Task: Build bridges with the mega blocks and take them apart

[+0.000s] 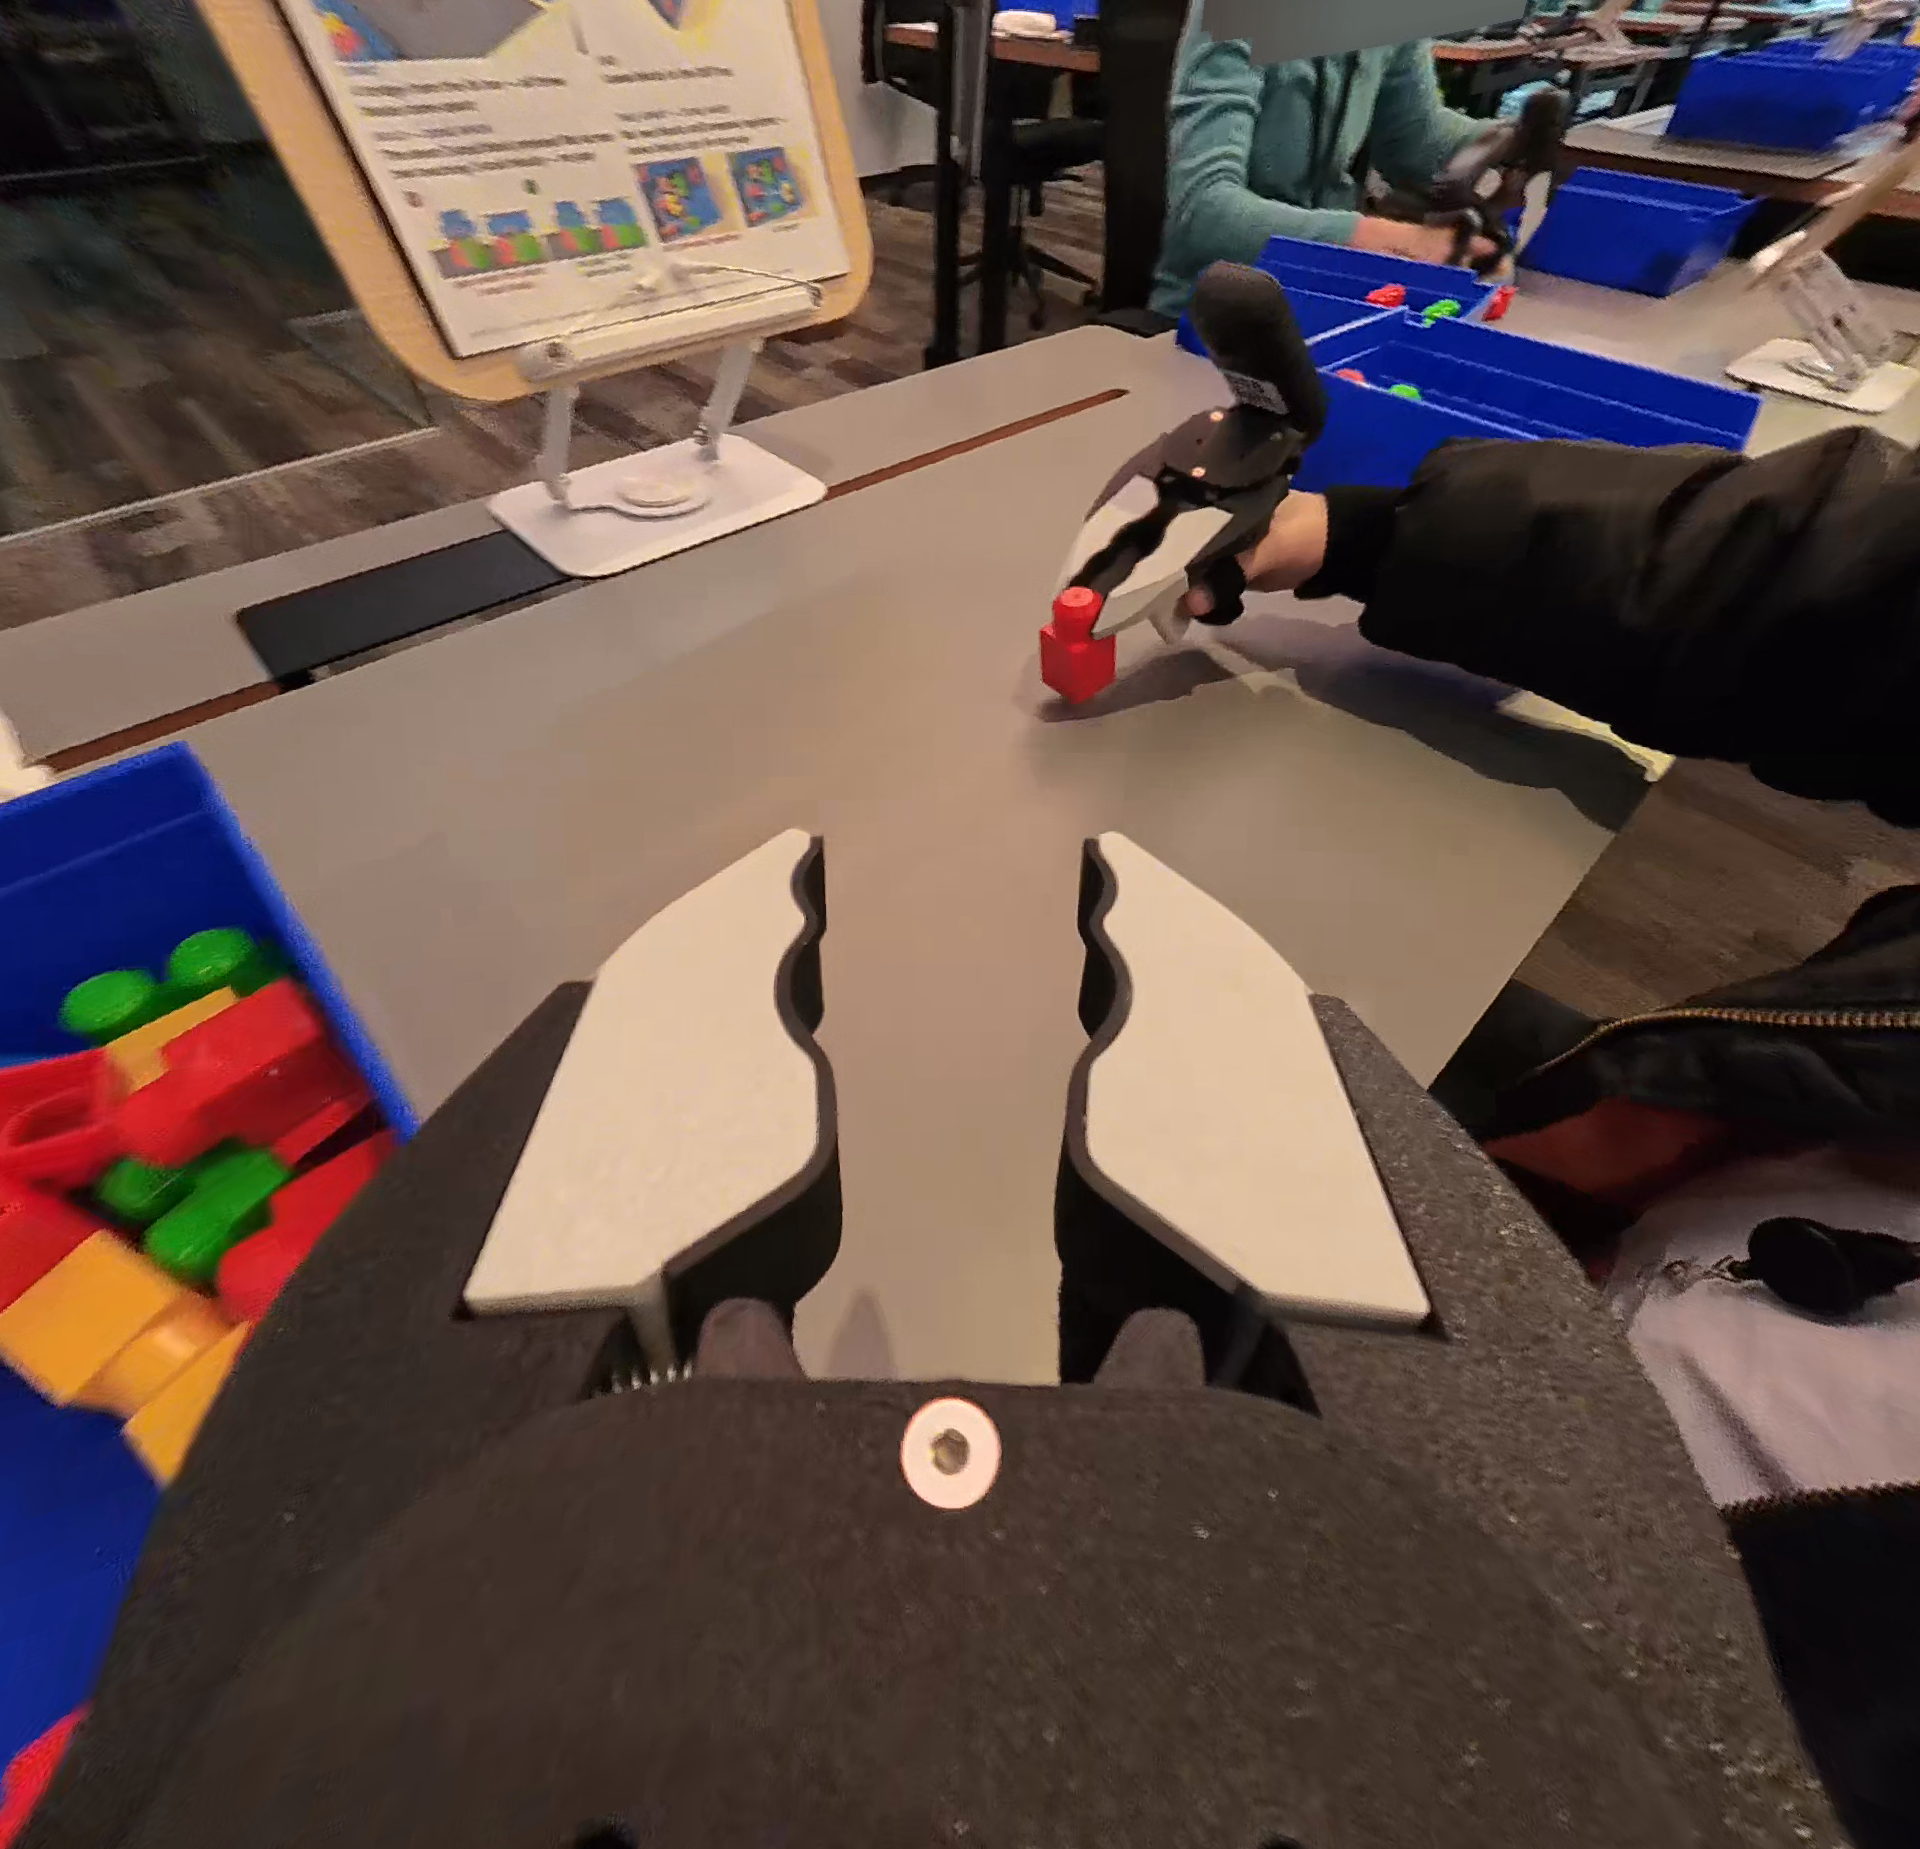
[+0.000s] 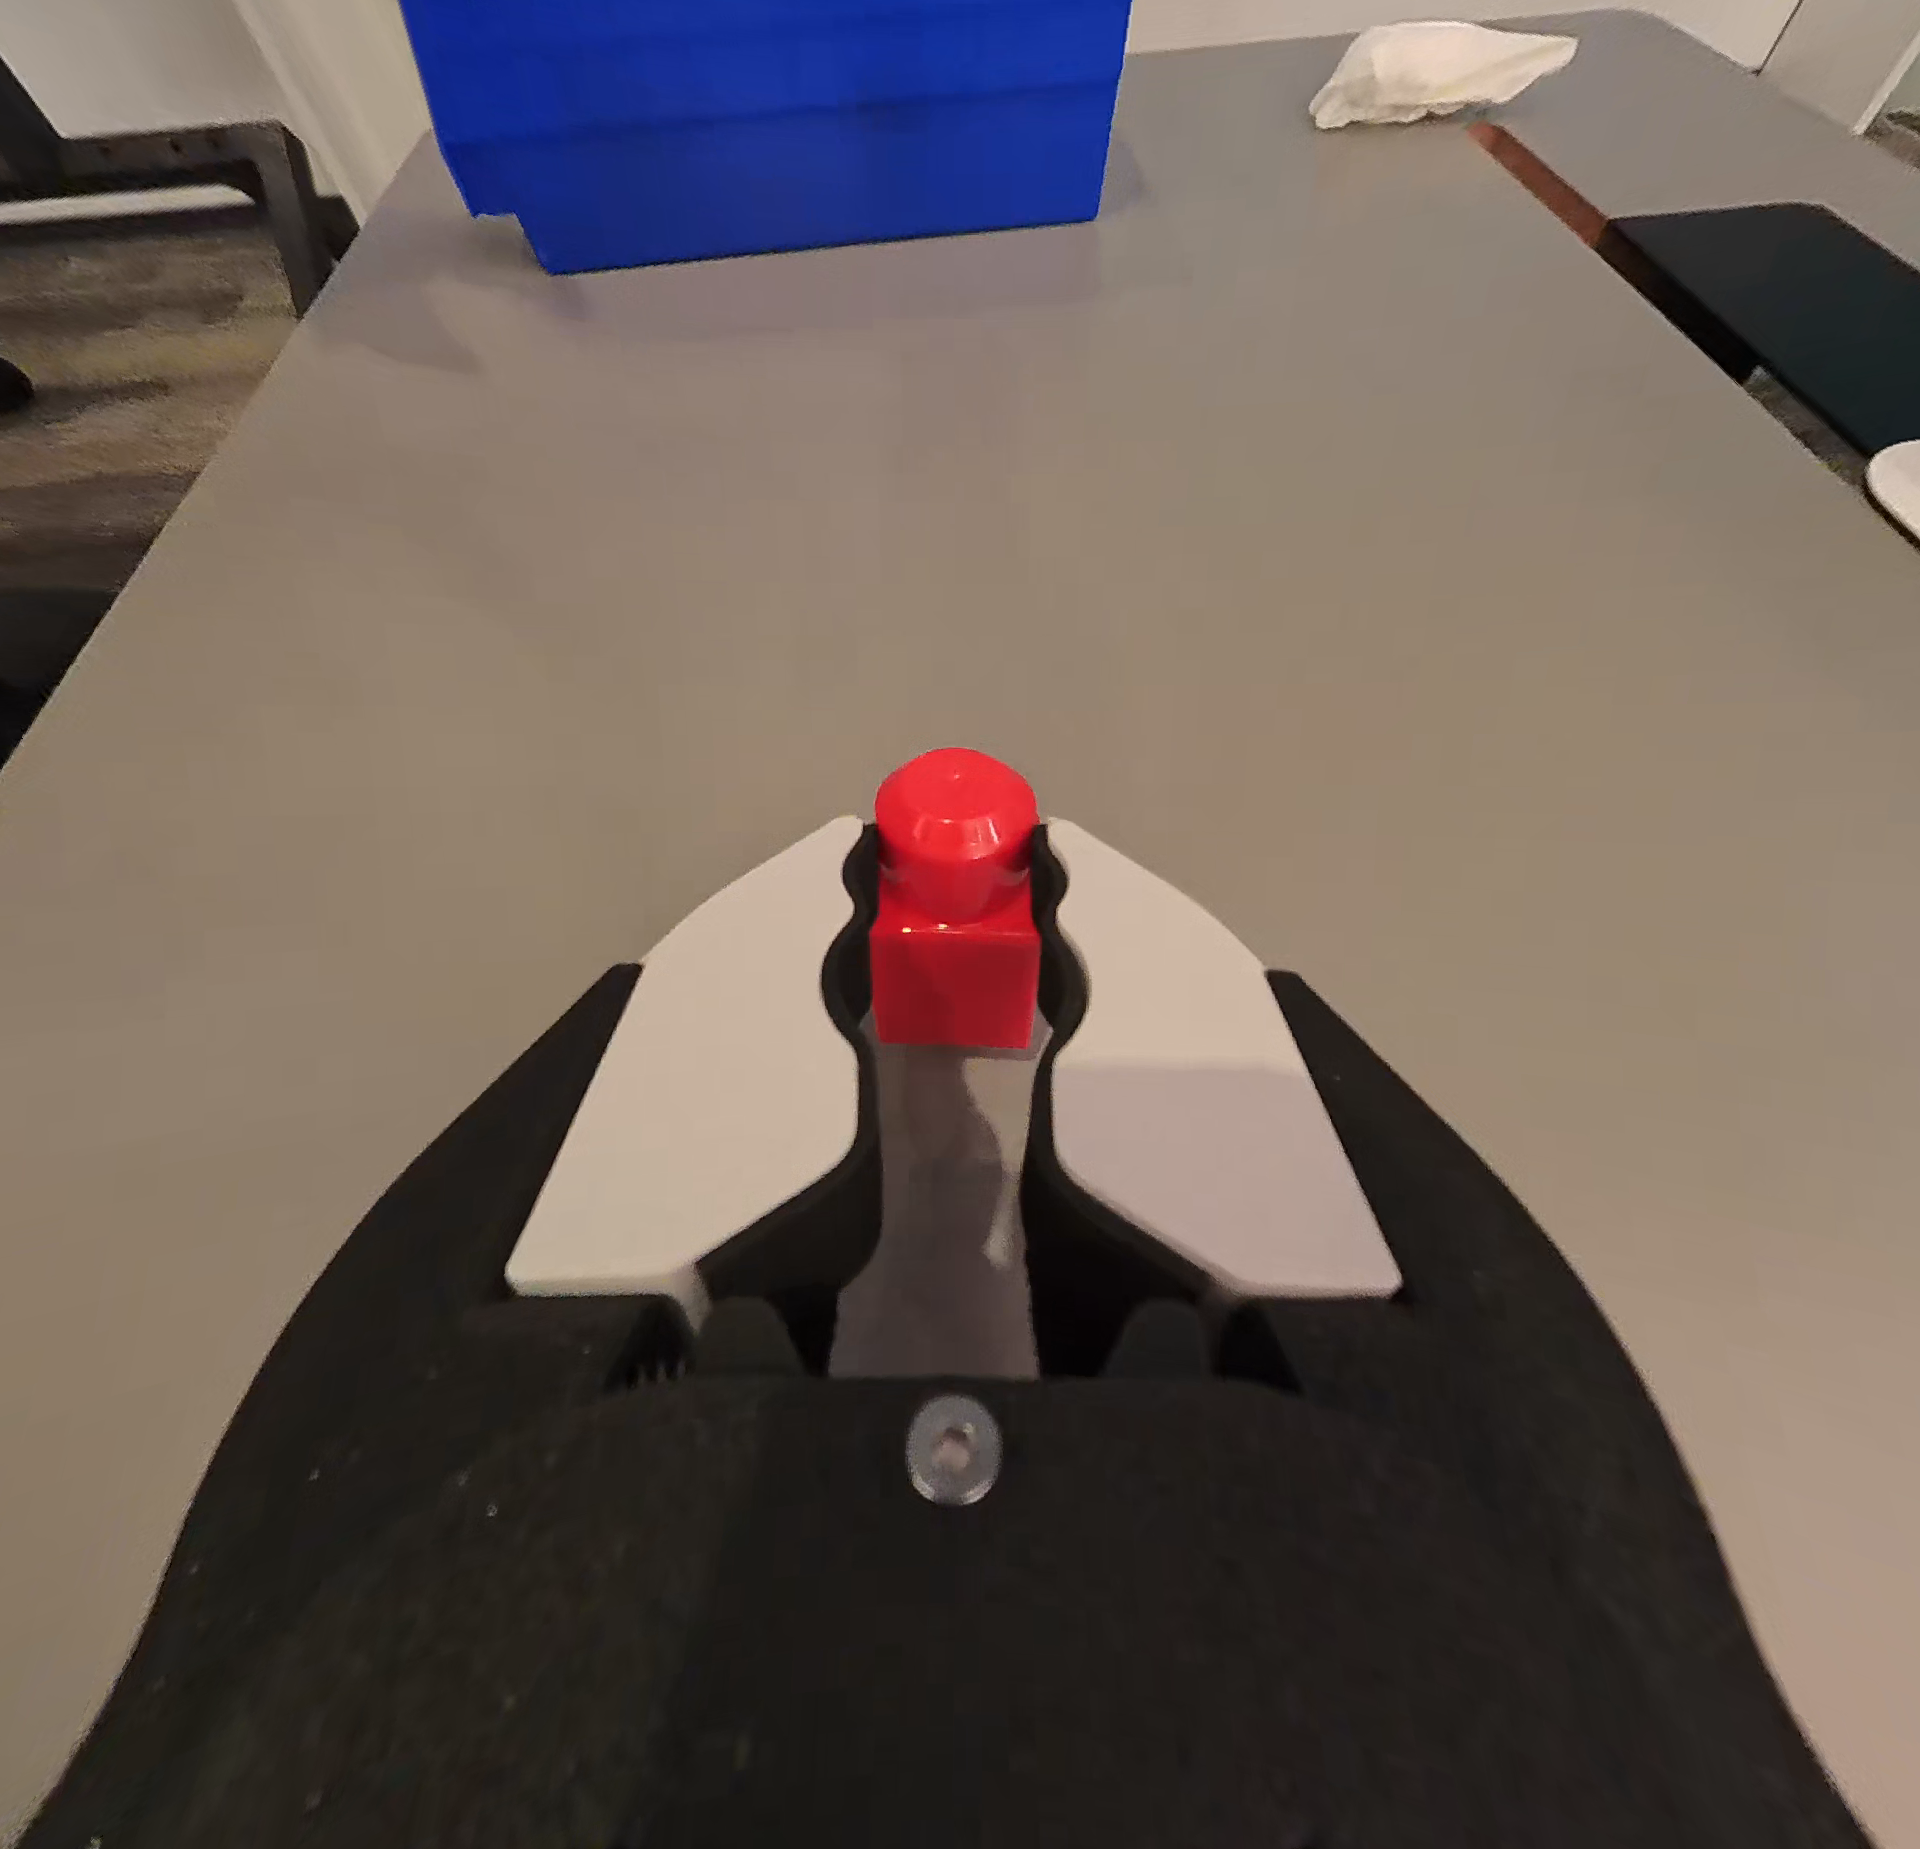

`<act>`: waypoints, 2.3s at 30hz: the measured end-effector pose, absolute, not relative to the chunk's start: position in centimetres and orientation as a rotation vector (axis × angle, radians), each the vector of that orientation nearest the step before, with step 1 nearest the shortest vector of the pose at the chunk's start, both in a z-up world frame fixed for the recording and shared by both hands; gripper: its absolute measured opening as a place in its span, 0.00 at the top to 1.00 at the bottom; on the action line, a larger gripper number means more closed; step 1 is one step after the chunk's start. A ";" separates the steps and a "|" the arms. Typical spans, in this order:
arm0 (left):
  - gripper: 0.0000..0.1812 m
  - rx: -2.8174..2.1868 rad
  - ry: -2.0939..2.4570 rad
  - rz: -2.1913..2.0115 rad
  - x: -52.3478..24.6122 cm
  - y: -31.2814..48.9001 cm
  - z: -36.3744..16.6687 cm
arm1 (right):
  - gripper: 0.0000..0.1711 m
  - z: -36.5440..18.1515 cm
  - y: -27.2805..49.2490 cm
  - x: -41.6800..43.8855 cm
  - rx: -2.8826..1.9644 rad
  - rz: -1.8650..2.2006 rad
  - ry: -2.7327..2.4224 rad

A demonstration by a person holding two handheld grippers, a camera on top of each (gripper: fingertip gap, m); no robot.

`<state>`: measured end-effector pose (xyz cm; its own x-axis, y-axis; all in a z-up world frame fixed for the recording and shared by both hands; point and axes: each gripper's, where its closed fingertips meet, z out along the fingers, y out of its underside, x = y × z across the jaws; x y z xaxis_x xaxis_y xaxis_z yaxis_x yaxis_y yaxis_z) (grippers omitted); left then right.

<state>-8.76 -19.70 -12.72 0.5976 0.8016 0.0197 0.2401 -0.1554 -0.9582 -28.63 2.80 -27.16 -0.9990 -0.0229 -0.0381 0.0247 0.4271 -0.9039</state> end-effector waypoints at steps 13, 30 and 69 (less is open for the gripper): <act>0.76 -1.644 -0.954 0.693 -6.0 -23.5 -12.7 | 0.84 -27.6 -8.0 -28.4 -0.103 -1.656 2.582; 0.72 -1.817 -1.355 0.927 -6.2 -38.5 -16.0 | 0.77 -24.5 -6.6 -27.9 -0.055 -1.873 2.514; 0.71 -1.242 -2.696 -0.104 -9.4 -42.3 -28.3 | 0.80 -23.3 -1.7 -25.7 -0.038 -2.095 2.283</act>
